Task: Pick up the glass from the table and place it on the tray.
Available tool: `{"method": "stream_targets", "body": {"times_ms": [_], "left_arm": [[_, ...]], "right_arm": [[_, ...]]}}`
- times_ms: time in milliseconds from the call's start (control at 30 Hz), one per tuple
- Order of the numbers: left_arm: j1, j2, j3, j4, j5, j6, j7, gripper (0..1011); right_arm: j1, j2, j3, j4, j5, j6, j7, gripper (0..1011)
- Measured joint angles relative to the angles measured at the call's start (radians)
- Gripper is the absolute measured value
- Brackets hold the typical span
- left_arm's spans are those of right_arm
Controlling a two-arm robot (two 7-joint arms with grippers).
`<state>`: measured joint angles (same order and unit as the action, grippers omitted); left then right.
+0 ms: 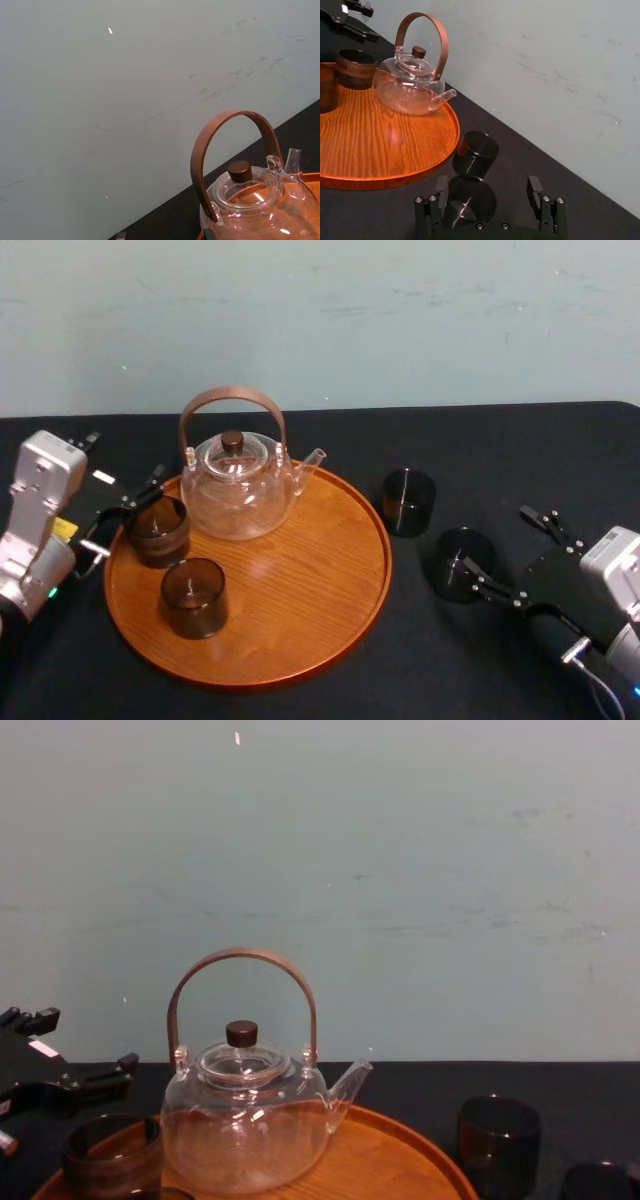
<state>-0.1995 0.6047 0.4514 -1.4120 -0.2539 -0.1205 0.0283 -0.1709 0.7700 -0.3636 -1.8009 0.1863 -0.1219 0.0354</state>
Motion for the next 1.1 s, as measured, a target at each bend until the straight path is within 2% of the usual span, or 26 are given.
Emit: {"method": "stream_targets", "body": {"times_ms": [567,1100], "left_arm": [[0.0,0.0,0.0,0.0,0.0,0.0,0.0,1001],[0.0,0.0,0.0,0.0,0.0,0.0,0.0,1001]], "right_arm": [[-0.007,-0.043,0.036,0.054,0.103,0.023,0.112,1002],[0.007,-0.09,0.052,0.115,0.114,0.03,0.169,1002]]}}
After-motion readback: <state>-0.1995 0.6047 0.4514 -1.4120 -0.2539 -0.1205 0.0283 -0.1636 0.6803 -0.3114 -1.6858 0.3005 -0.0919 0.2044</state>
